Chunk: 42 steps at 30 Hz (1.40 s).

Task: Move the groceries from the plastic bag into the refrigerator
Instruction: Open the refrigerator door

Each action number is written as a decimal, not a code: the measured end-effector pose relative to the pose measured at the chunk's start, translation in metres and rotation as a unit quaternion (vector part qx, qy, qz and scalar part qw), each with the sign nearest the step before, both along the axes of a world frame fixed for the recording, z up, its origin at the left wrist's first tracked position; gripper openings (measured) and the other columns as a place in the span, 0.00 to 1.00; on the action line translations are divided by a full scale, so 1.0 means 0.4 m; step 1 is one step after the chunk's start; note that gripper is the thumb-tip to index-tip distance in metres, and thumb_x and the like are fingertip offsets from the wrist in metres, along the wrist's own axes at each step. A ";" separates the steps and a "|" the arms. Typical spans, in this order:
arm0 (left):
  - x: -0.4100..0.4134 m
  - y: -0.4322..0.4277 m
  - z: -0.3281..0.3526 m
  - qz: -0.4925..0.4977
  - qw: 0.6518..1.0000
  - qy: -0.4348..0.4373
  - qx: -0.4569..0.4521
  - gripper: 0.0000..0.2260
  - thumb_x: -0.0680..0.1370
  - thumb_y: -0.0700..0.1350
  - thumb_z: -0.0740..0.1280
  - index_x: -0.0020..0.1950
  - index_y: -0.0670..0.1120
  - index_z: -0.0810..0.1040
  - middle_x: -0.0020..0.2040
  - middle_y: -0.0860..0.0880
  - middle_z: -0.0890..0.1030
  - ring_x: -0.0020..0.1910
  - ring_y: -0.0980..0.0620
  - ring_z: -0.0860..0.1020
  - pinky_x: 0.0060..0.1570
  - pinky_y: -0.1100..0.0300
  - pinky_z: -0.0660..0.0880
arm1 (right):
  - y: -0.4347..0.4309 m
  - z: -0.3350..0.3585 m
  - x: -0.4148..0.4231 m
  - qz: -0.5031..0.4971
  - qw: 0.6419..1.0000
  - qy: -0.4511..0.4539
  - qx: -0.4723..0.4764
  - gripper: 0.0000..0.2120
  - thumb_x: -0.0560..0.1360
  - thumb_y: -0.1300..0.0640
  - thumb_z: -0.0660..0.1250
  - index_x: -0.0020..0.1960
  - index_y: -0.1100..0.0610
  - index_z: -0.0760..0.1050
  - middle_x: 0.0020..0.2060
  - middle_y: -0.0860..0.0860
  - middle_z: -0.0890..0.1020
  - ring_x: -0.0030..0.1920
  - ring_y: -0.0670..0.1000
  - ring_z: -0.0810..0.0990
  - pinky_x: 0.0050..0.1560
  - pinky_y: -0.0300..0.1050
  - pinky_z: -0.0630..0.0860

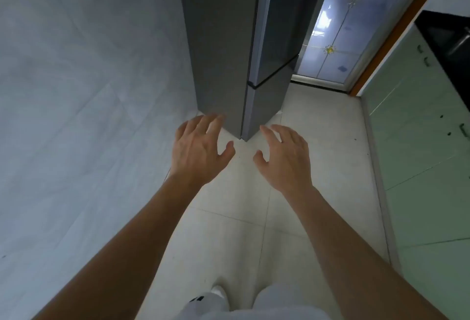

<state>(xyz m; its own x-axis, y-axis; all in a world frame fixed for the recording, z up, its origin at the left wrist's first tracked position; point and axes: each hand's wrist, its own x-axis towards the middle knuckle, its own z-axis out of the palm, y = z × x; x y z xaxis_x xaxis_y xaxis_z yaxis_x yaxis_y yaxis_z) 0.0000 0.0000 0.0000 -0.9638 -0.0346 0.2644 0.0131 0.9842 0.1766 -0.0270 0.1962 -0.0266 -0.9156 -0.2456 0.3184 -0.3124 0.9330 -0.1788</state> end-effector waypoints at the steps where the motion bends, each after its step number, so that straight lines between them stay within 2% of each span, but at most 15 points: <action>1: -0.007 -0.003 0.002 -0.005 1.000 -0.010 0.006 0.28 0.77 0.64 0.55 0.74 0.52 0.66 0.72 0.49 0.73 0.70 0.44 0.71 0.70 0.45 0.65 | -0.002 -0.001 -0.006 0.004 1.000 -0.003 -0.003 0.25 0.76 0.46 0.66 0.71 0.53 0.72 0.66 0.55 0.77 0.68 0.57 0.74 0.69 0.57 0.71; 10: -0.158 -0.014 -0.014 -0.016 1.000 0.019 -0.005 0.27 0.77 0.63 0.56 0.73 0.52 0.67 0.71 0.50 0.74 0.70 0.44 0.72 0.69 0.45 0.66 | -0.016 -0.014 -0.152 -0.004 1.000 0.009 -0.022 0.24 0.75 0.47 0.67 0.69 0.55 0.74 0.65 0.56 0.78 0.66 0.59 0.76 0.66 0.58 0.73; 18: -0.421 0.025 0.002 -0.009 0.999 0.025 -0.019 0.26 0.78 0.62 0.60 0.73 0.52 0.67 0.71 0.49 0.74 0.68 0.44 0.73 0.68 0.45 0.67 | 0.022 -0.005 -0.427 -0.002 1.000 0.006 -0.023 0.26 0.75 0.46 0.67 0.71 0.54 0.73 0.66 0.56 0.77 0.67 0.58 0.74 0.68 0.58 0.72; 29: -0.842 0.148 0.021 -0.002 1.000 0.022 -0.004 0.27 0.78 0.62 0.59 0.75 0.52 0.65 0.73 0.49 0.72 0.71 0.45 0.70 0.70 0.46 0.65 | 0.142 0.038 -0.852 0.019 1.000 0.009 -0.012 0.26 0.75 0.47 0.69 0.71 0.54 0.72 0.67 0.57 0.76 0.68 0.60 0.73 0.68 0.61 0.71; 42: -1.098 0.104 -0.001 0.024 1.000 0.017 -0.005 0.27 0.78 0.62 0.60 0.74 0.52 0.65 0.72 0.50 0.72 0.70 0.46 0.71 0.69 0.47 0.65 | 0.091 0.010 -1.139 0.048 0.999 -0.006 -0.024 0.25 0.76 0.46 0.69 0.70 0.54 0.72 0.66 0.57 0.77 0.68 0.60 0.74 0.68 0.58 0.70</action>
<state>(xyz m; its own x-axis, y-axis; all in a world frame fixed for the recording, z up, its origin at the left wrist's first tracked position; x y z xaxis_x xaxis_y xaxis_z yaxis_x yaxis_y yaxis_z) -0.4393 0.0414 -0.0002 -0.9518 -0.0782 0.2967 -0.0287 0.9854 0.1677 -0.4825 0.2325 -0.0226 -0.8922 -0.3178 0.3209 -0.3981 0.8889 -0.2266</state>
